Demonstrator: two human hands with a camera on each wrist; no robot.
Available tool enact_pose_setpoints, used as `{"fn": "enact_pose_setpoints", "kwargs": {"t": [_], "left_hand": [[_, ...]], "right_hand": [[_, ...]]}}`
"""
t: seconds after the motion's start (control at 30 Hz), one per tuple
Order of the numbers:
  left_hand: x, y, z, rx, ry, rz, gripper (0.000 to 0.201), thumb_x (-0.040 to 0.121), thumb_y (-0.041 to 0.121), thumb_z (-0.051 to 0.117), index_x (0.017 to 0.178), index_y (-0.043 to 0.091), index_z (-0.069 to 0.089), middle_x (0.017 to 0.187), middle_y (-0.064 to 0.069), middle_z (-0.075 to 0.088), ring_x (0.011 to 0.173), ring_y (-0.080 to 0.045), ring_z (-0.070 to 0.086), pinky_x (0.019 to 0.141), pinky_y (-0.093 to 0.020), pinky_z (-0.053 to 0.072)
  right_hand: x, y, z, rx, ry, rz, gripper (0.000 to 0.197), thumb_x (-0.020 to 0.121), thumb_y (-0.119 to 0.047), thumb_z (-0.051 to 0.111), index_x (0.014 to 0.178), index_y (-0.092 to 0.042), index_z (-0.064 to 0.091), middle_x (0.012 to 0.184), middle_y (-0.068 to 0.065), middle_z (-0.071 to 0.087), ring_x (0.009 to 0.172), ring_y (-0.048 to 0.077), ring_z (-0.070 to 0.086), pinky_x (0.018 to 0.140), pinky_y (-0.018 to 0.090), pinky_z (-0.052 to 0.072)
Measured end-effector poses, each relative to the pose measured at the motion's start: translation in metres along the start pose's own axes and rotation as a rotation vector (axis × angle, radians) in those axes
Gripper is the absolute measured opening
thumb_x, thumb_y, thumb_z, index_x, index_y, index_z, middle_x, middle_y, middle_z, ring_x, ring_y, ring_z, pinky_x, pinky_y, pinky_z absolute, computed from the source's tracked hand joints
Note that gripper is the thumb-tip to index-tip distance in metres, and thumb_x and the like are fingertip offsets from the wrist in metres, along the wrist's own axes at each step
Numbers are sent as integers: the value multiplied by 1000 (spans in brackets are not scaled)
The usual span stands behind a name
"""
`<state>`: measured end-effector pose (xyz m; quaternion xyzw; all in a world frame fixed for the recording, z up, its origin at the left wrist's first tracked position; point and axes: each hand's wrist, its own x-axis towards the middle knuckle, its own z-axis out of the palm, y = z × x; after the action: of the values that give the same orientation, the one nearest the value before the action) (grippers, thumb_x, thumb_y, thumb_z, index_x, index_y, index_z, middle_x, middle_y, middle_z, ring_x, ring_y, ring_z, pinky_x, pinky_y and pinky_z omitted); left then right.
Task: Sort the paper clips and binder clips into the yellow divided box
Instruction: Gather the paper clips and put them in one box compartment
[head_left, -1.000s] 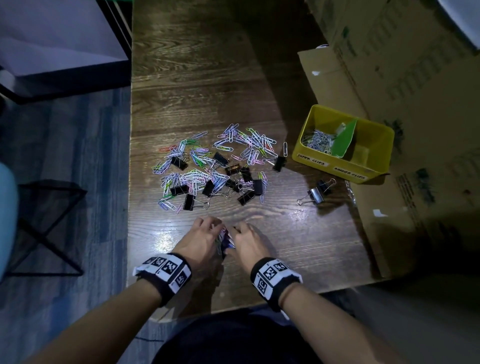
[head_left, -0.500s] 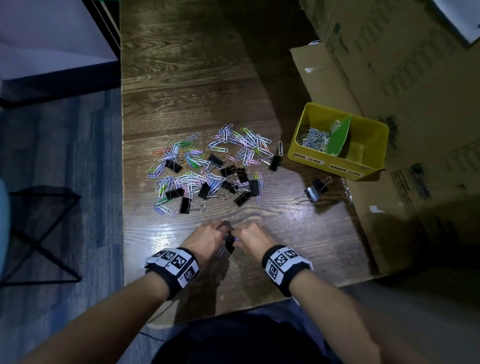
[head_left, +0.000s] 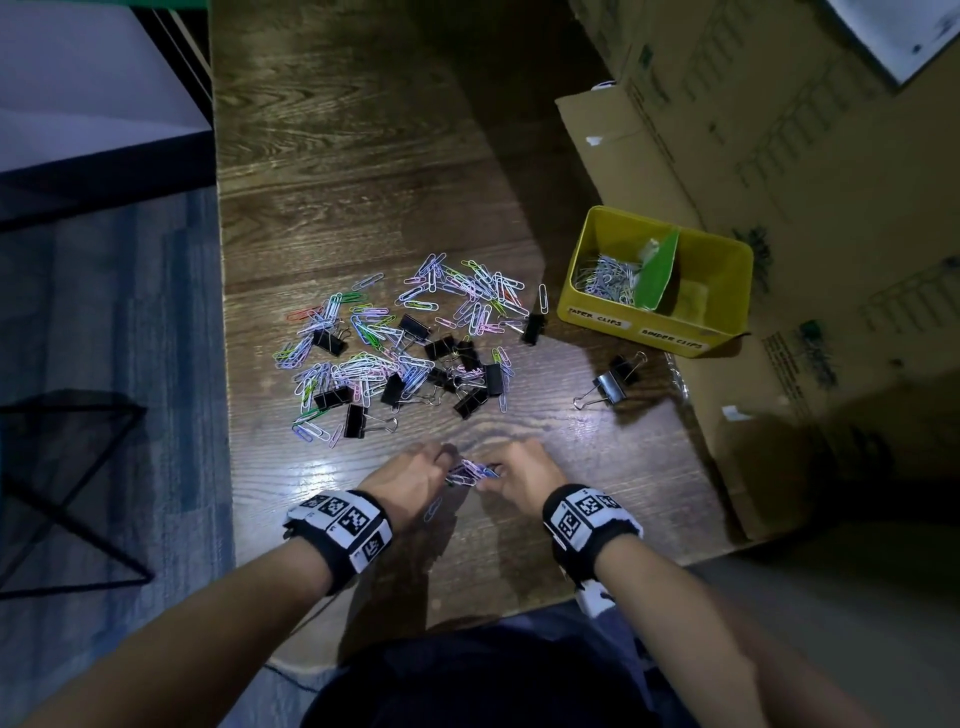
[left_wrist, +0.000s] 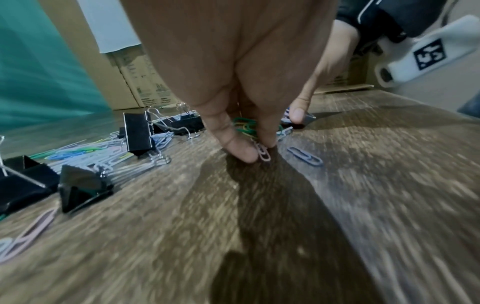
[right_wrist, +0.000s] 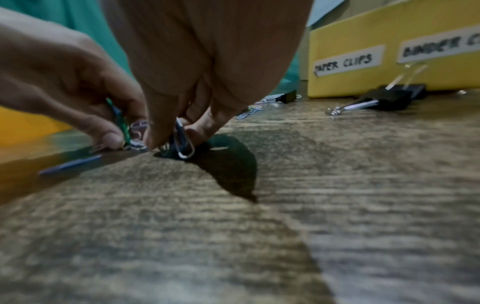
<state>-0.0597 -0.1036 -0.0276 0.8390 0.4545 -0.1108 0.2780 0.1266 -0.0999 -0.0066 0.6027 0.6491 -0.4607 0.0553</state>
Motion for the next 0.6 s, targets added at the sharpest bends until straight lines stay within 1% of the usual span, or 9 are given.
{"fn": "enact_pose_setpoints", "kwargs": {"t": [0.07, 0.13, 0.2, 0.27, 0.3, 0.37, 0.43, 0.53, 0.6], "left_hand": [[5, 1, -6, -48, -11, -15, 36, 90, 7, 55, 124, 11, 45, 115, -10, 55, 99, -27, 58, 78, -27, 46], [11, 2, -16, -85, -43, -29, 26, 89, 13, 56, 114, 10, 52, 112, -9, 59, 97, -26, 58, 79, -29, 44], [16, 3, -26, -90, -89, -29, 15, 87, 16, 57, 102, 12, 55, 107, -8, 61, 91, -24, 57, 77, -28, 44], [18, 4, -30, -92, -115, -18, 8, 87, 17, 56, 94, 16, 52, 105, -8, 59, 84, -21, 54, 71, -27, 42], [17, 5, -30, -98, -112, -2, 7, 87, 16, 55, 94, 15, 52, 105, -8, 58, 84, -22, 54, 71, -28, 42], [17, 5, -29, -100, -81, 49, 16, 87, 14, 53, 102, 12, 54, 107, -10, 58, 89, -28, 58, 76, -35, 47], [17, 3, -27, -125, -55, 73, 21, 86, 14, 51, 107, 13, 54, 104, -9, 62, 90, -29, 60, 77, -36, 49], [18, -1, -28, -207, -36, 33, 13, 83, 16, 56, 96, 15, 60, 92, -5, 67, 78, -20, 59, 68, -26, 43], [20, -3, -31, -285, -19, -35, 3, 81, 14, 64, 83, 15, 62, 77, -1, 65, 66, -9, 54, 63, -19, 37]], "right_hand": [[-1, 3, -3, 96, 23, 16, 43, 83, -24, 71, 123, -13, 62, 108, 14, 68, 89, 19, 62, 86, 26, 49], [-1, 7, -4, 220, 32, 33, 45, 80, -22, 74, 121, -10, 63, 100, 14, 70, 77, 14, 58, 74, 19, 48], [-2, 10, -6, 326, 53, 49, 41, 79, -18, 75, 117, -8, 65, 97, 12, 70, 74, 13, 56, 63, 13, 46], [-1, 14, -8, 422, 75, 61, 40, 78, -16, 76, 115, -6, 67, 102, 10, 70, 73, 12, 55, 68, 20, 49], [-1, 16, -10, 460, 78, 63, 40, 77, -16, 77, 114, -6, 67, 101, 8, 70, 72, 11, 54, 71, 22, 48], [-2, 17, -13, 504, 82, 62, 39, 75, -16, 78, 112, -6, 68, 94, 9, 70, 71, 12, 54, 73, 27, 49], [-2, 22, -16, 529, 98, 59, 37, 73, -17, 80, 108, -10, 70, 86, 9, 70, 69, 14, 54, 72, 32, 52], [-4, 31, -24, 600, 143, 52, 22, 70, -22, 82, 89, -27, 74, 83, 4, 71, 70, 19, 58, 75, 37, 54], [-7, 38, -32, 676, 181, 66, 20, 69, -20, 83, 81, -31, 72, 88, 7, 74, 79, 24, 64, 84, 42, 55]]}}
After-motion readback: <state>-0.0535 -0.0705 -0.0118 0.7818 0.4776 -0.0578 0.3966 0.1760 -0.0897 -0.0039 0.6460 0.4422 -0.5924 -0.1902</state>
